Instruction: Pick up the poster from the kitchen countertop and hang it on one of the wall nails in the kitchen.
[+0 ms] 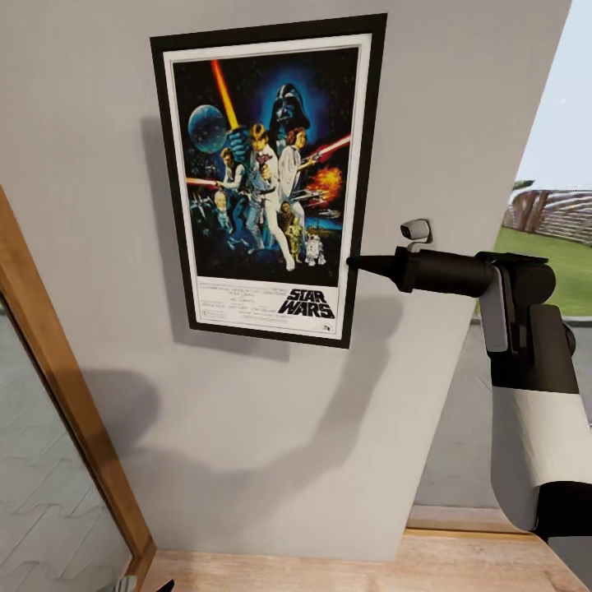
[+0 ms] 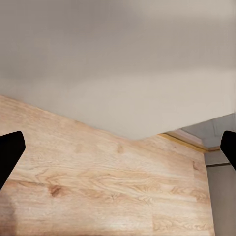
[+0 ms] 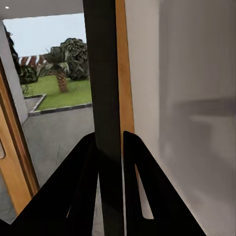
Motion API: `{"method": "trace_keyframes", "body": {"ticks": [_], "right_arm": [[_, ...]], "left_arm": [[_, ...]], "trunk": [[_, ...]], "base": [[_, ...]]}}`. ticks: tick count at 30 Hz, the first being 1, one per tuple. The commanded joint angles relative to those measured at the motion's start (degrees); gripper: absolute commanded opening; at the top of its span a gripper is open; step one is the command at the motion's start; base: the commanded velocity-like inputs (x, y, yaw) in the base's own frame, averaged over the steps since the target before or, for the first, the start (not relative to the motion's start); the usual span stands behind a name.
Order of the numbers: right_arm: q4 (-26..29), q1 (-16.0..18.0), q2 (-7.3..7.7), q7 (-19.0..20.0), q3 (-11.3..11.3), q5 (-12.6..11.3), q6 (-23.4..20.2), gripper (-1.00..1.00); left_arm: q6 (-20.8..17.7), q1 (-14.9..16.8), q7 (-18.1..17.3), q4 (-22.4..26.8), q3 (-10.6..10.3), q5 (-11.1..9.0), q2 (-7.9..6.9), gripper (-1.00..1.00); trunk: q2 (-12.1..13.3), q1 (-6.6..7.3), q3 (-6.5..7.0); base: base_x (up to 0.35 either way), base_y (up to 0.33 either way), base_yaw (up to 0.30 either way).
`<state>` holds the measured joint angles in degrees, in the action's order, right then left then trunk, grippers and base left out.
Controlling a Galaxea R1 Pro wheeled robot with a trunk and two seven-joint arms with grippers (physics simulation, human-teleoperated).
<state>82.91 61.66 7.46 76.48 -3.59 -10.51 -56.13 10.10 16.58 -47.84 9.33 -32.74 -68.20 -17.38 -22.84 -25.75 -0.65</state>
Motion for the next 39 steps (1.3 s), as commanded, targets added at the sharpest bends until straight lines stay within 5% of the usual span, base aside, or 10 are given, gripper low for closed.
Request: {"method": "trace_keyframes", "body": {"ticks": [1, 18, 39], "right_arm": [[-0.02, 0.04, 0.01, 0.16, -0.01, -0.21, -0.49, -1.0], [-0.11, 0.04, 0.01, 0.16, -0.01, -0.21, -0.56, -1.0], [-0.11, 0.02, 0.09, 0.16, -0.09, -0.21, -0.49, -1.0]], "left_arm": [[0.36, 0.03, -0.06, -0.01, -0.48, -0.35, -0.03, 1.0], [0.36, 0.03, -0.06, -0.01, -0.48, -0.35, -0.03, 1.0], [0.36, 0.04, -0.06, -0.03, -0.48, -0.35, -0.03, 1.0]], "trunk": [[-0.08, -0.03, -0.07], [-0.08, -0.03, -0.07], [-0.08, -0.03, -0.07]], "base": [[0.017, 0.0, 0.0], [0.008, 0.0, 0.0], [0.188, 0.0, 0.0]]}}
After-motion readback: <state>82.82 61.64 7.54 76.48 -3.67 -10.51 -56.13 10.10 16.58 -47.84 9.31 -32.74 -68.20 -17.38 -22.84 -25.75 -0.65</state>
